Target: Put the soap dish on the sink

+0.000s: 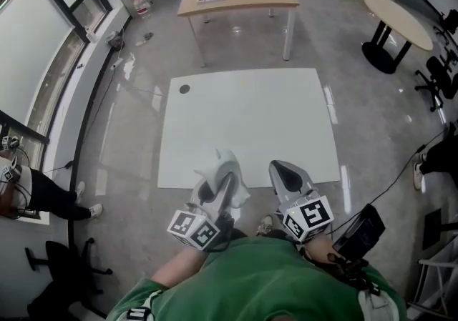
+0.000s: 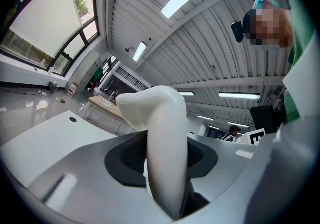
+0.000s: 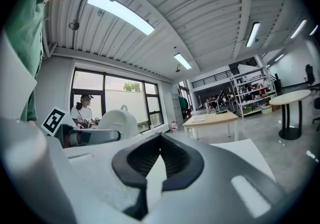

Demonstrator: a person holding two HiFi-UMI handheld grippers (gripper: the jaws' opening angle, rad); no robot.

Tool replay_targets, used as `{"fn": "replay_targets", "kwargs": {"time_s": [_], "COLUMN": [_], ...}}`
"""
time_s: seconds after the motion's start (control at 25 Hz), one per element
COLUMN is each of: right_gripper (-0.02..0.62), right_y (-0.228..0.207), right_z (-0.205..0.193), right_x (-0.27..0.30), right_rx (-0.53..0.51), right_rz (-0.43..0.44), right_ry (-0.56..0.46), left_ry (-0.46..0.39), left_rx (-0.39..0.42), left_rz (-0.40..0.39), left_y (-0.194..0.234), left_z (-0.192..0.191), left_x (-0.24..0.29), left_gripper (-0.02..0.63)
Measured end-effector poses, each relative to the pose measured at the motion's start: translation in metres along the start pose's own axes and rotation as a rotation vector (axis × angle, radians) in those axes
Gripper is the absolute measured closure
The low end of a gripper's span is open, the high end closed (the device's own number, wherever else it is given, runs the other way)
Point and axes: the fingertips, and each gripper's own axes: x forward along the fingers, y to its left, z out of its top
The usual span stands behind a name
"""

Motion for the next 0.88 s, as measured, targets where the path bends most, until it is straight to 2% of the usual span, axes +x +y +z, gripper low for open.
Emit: {"fn": "replay_targets", "kwargs": {"time_s": [0.32, 0.56, 0.88], "right_gripper": [0.594, 0.594, 0.594], "right_y": [-0.019, -0.024, -0.041], "right_z": [0.001, 0.003, 0.004], "right_x": [0.017, 0.035, 0.082], "right_rx": [0.013, 0.002, -0.015], "right_rz": [0.027, 0.010, -0.072], "right_ry": [0.016, 0.028, 0.057], "left_ry": [0.012, 0.021, 0.064], "left_rx": [0.001, -0.001, -0.029], "left_rz": [0.066, 0.045, -0.009], "left_y": [0.009, 0.025, 0.072], "left_z": [0.006, 0.011, 0.021], "left_x": [0.015, 0.027, 0.064], "left_gripper": [0.451, 0.451, 0.451]}}
